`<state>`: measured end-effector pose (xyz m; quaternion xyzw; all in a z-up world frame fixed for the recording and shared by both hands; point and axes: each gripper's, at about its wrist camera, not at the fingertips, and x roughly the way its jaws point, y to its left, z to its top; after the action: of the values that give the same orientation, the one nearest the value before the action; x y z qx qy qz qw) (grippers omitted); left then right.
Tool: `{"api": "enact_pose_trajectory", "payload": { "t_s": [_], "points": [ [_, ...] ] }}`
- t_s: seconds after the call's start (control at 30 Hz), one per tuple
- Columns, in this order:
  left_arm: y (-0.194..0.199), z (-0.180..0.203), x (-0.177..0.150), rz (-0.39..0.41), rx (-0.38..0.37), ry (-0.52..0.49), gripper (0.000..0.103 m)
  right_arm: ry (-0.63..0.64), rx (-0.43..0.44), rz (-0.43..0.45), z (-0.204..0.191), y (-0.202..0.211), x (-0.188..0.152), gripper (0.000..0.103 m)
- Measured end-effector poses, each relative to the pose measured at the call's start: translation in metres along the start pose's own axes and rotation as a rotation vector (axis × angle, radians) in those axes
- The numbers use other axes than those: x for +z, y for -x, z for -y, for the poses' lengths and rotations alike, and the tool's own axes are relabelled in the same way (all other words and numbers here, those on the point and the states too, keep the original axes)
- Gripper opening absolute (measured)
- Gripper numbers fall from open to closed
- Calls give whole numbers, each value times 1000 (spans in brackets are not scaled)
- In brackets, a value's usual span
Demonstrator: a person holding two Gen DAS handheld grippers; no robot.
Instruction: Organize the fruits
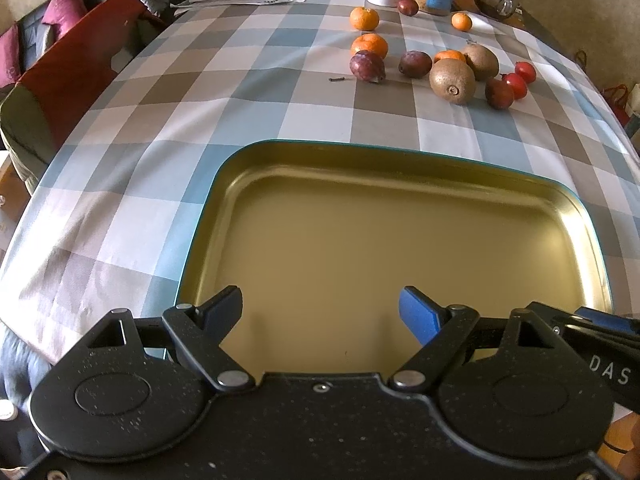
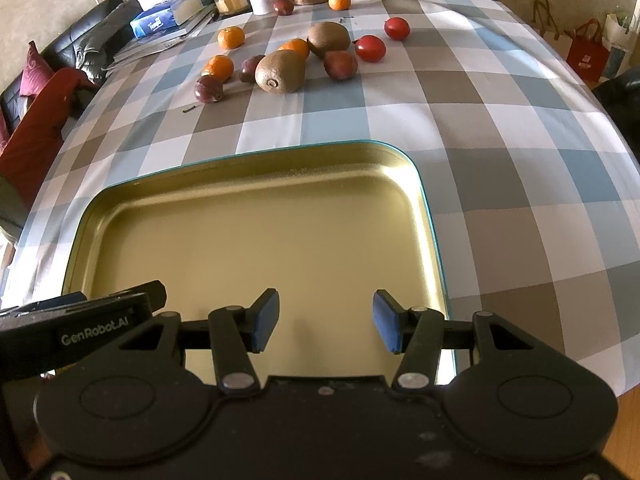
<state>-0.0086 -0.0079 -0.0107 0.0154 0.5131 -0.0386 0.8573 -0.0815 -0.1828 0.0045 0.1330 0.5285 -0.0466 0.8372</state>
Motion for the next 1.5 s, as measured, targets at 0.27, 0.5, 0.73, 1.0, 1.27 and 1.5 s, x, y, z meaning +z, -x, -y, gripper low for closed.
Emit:
{"api": "enact_pose_trajectory", "payload": {
  "t_s": [0.27, 0.5, 0.73, 1.0, 1.27, 1.5],
  "points": [
    [8, -1, -5, 13, -10, 1, 86, -15, 0, 0, 4, 1, -1, 55],
    [13, -1, -9, 26, -5, -2, 86, -7, -8, 7, 1, 7, -5, 55],
    [20, 2, -17, 40, 40, -36, 86, 21, -26, 27, -2, 16, -11, 54],
    [31, -6, -26, 87, -1, -1, 86, 70, -80, 35, -8, 22, -21, 54],
    [31, -9, -30, 111, -14, 25, 86, 93, -125, 31, -10, 21, -23, 52],
    [38, -12, -25, 218, -31, 52, 86, 80, -206, 245, -7, 37, -13, 50]
  ]
}}
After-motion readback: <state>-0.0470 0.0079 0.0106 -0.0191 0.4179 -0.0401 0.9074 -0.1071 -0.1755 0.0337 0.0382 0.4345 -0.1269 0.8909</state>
